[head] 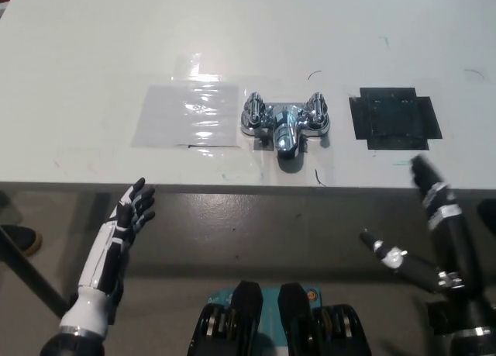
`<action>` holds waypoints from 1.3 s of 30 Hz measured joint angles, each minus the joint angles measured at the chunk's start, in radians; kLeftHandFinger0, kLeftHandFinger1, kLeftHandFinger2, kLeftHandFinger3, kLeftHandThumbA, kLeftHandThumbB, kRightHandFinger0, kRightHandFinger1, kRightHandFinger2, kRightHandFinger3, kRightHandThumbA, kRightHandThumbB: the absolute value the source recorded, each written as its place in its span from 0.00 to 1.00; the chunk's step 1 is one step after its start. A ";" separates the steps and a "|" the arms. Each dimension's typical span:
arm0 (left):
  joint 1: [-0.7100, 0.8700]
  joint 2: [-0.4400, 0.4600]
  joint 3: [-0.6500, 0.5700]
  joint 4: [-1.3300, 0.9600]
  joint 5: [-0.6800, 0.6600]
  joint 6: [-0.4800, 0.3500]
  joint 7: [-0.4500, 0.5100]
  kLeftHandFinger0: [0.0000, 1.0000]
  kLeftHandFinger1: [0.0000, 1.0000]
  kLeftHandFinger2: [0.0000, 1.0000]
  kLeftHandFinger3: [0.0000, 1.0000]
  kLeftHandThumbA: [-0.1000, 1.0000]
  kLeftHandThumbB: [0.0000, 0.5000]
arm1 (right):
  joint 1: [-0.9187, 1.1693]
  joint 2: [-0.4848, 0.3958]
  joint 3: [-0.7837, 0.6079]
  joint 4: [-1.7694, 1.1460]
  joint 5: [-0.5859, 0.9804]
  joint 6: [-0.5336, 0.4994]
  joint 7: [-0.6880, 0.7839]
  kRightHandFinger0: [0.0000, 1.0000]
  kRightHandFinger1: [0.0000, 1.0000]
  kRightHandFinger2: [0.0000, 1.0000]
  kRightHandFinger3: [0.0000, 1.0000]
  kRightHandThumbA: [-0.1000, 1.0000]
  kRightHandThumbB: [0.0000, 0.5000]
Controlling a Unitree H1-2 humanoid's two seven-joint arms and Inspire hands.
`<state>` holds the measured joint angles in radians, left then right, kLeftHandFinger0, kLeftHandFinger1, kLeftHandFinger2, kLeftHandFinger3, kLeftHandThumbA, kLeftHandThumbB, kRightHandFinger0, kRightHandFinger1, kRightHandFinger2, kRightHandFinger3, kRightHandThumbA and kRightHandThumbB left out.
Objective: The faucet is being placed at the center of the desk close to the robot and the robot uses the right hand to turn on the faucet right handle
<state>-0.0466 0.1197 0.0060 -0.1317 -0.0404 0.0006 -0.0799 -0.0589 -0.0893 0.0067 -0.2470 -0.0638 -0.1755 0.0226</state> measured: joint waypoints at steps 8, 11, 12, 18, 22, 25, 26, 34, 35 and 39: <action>0.030 -0.012 -0.001 -0.012 -0.024 0.001 -0.014 1.00 1.00 1.00 1.00 0.96 0.17 | -0.113 -0.097 -0.045 -0.176 -0.033 0.163 0.012 1.00 1.00 1.00 1.00 1.00 0.39; 0.037 -0.012 -0.001 -0.012 -0.028 0.001 -0.015 1.00 1.00 1.00 1.00 0.96 0.12 | -0.184 -0.140 -0.045 -0.179 -0.042 0.241 0.026 1.00 1.00 1.00 1.00 1.00 0.37; 0.038 -0.012 -0.001 -0.012 -0.029 0.002 -0.015 1.00 1.00 1.00 1.00 0.96 0.12 | -0.202 -0.150 -0.044 -0.179 -0.044 0.259 0.029 1.00 1.00 1.00 1.00 1.00 0.36; 0.041 -0.012 0.000 -0.012 -0.032 0.003 -0.016 1.00 1.00 1.00 1.00 0.96 0.17 | -0.388 -0.207 -0.042 -0.121 -0.063 0.381 0.083 1.00 1.00 1.00 1.00 0.99 0.45; 0.046 -0.011 0.000 -0.011 -0.033 0.003 -0.016 1.00 1.00 1.00 1.00 0.95 0.22 | -0.556 -0.241 -0.022 0.002 -0.081 0.440 0.143 1.00 1.00 1.00 1.00 1.00 0.56; 0.057 -0.011 0.000 -0.009 -0.033 0.003 -0.016 1.00 1.00 1.00 1.00 0.94 0.24 | -0.685 -0.255 0.016 0.134 -0.115 0.475 0.200 1.00 1.00 1.00 1.00 1.00 0.50; 0.062 -0.011 0.000 -0.009 -0.033 0.003 -0.016 1.00 1.00 1.00 1.00 0.95 0.25 | -0.724 -0.259 0.029 0.171 -0.125 0.483 0.220 1.00 1.00 1.00 1.00 1.00 0.44; 0.099 -0.011 0.000 -0.008 -0.033 0.003 -0.016 1.00 1.00 1.00 1.00 0.92 0.35 | -0.979 -0.255 0.165 0.551 -0.215 0.550 0.370 1.00 1.00 1.00 1.00 0.97 0.48; 0.102 -0.011 0.000 -0.008 -0.033 0.003 -0.016 1.00 1.00 1.00 1.00 0.92 0.32 | -1.004 -0.254 0.185 0.603 -0.225 0.556 0.380 1.00 1.00 1.00 1.00 0.98 0.50; 0.109 -0.011 0.000 -0.008 -0.033 0.003 -0.016 1.00 1.00 1.00 1.00 0.95 0.23 | -1.108 -0.231 0.259 0.816 -0.262 0.573 0.414 1.00 1.00 1.00 1.00 1.00 0.36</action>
<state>0.0628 0.1085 0.0057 -0.1397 -0.0729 0.0037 -0.0955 -1.1664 -0.3200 0.2656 0.5686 -0.3260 0.3974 0.4366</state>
